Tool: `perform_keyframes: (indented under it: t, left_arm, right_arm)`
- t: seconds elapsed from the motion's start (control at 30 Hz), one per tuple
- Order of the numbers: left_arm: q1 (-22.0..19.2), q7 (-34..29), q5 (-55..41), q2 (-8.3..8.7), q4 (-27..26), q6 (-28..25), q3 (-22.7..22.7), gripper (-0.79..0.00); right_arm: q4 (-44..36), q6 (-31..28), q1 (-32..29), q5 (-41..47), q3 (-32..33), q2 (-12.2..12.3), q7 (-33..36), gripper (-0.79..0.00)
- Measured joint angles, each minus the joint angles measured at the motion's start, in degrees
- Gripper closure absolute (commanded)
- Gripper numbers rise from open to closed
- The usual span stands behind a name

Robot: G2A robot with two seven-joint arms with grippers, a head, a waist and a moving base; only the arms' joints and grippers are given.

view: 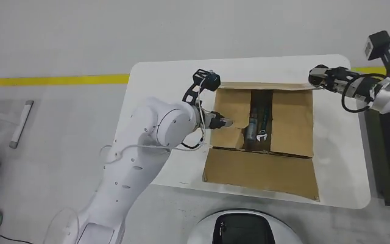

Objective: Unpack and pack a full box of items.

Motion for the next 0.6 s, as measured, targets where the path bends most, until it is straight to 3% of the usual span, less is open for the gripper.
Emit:
perform_keyframes:
  t: [0.17, 0.43, 0.6]
  left_arm:
    - [5.64, -3.84, 4.16, 2.06, -5.77, -0.93, -5.92, -0.785]
    - [14.75, -7.15, 10.07, 5.49, -11.80, -7.35, -15.23, -0.785]
    - [19.68, -7.13, 12.84, 7.83, -12.33, -14.20, -15.50, -0.785]
  right_arm:
    - [-2.22, -2.09, -2.97, -2.23, 0.03, 0.13, 0.41, 0.000]
    - [-5.83, -4.08, -7.46, -4.96, -0.14, 0.12, -1.06, 0.000]
    - [-6.83, -4.26, -8.95, -5.94, -0.64, 0.00, -1.67, 0.000]
